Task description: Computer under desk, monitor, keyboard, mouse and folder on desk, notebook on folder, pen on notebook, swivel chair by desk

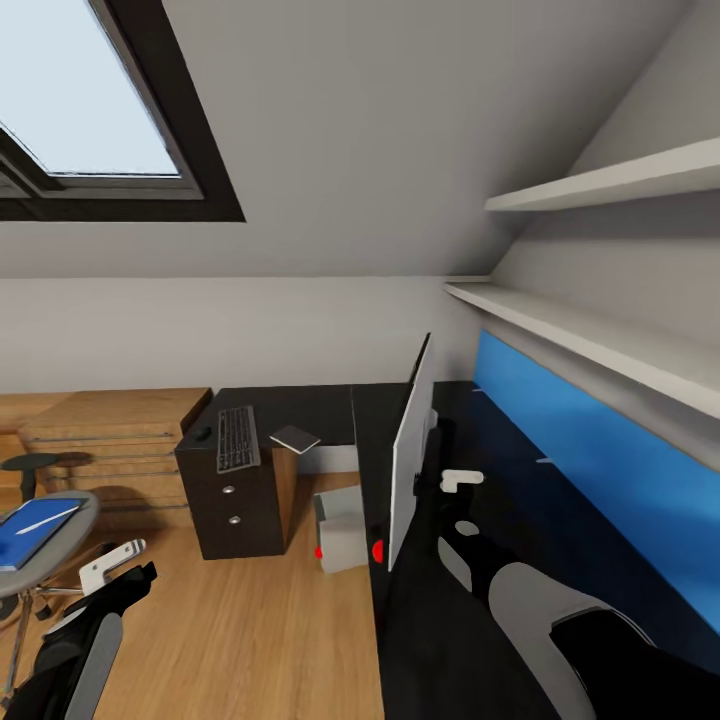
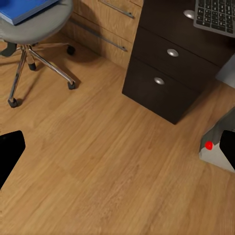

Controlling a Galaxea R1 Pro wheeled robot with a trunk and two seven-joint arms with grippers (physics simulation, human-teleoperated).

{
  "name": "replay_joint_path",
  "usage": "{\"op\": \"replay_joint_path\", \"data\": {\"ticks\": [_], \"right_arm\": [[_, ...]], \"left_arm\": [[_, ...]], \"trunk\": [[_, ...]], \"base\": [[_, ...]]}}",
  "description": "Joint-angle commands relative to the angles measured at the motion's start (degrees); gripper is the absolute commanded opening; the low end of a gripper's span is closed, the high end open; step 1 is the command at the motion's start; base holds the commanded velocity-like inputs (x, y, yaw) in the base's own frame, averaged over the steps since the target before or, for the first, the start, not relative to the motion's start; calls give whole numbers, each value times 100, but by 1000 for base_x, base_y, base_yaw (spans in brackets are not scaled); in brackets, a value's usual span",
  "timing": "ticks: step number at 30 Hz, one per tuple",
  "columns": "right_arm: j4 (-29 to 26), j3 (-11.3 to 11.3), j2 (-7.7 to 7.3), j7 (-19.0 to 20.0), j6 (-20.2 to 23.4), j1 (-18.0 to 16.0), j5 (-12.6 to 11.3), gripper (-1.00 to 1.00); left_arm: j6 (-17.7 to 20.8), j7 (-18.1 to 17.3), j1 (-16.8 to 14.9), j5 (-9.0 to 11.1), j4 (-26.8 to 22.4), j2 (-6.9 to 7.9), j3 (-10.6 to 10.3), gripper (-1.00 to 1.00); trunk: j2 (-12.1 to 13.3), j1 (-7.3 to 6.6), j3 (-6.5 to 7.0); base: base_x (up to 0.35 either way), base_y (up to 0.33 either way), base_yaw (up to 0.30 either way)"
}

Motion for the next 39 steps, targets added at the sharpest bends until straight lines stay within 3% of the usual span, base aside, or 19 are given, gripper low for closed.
{"op": "replay_joint_path", "data": {"ticks": [1, 19, 39], "right_arm": [[6, 68, 1, -15, -17, -4, -42, 100], [6, 77, 2, -23, -17, -4, -42, 100], [6, 76, 1, -100, -17, -4, -34, 100]], "left_arm": [[15, 41, -1, 60, -5, 3, -5, 100], [16, 41, -1, 60, -8, 11, -5, 100], [15, 41, 1, 66, -3, 12, -5, 100]], "trunk": [[-5, 3, -3], [-5, 3, -3], [-5, 3, -3]], "base": [[0, 217, 0], [0, 47, 0], [139, 271, 0]]}}
